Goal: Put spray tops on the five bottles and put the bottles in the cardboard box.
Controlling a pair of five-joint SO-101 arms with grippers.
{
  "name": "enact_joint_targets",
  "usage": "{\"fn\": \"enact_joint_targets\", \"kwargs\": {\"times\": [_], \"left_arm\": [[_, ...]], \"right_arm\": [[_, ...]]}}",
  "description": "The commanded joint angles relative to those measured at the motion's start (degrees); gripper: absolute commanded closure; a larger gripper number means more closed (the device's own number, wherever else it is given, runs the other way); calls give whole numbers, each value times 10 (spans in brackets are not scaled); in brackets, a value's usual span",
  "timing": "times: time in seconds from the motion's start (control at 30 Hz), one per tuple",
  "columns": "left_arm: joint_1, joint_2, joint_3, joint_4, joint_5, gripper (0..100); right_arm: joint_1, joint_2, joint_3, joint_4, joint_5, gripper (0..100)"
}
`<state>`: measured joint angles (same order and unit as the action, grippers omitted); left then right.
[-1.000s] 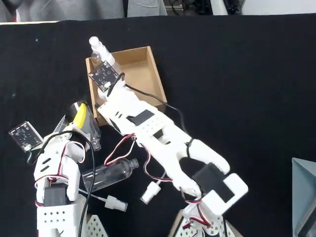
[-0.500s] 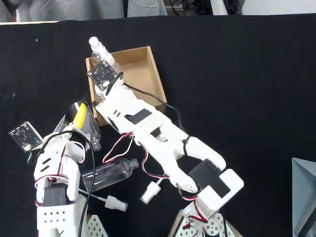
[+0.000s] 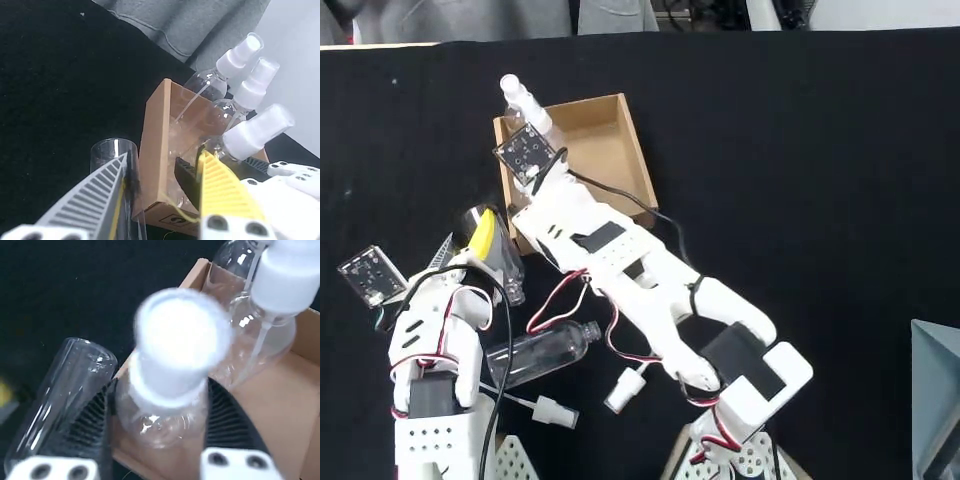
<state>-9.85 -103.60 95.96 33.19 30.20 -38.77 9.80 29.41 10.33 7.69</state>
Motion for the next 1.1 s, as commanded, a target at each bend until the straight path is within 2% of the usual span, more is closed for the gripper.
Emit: {"fn": "enact_joint_targets", "kwargs": {"times": [0.0,0.63,1.07], "left_arm": [[-4,-9,15,-1,-5,790],[-4,-9,15,-1,-5,790],[-4,-9,15,-1,-5,790]], "right_arm": [[11,6,7,0,3,734],[14,-10,9,3,3,734],[14,-89,14,94,3,734]]}}
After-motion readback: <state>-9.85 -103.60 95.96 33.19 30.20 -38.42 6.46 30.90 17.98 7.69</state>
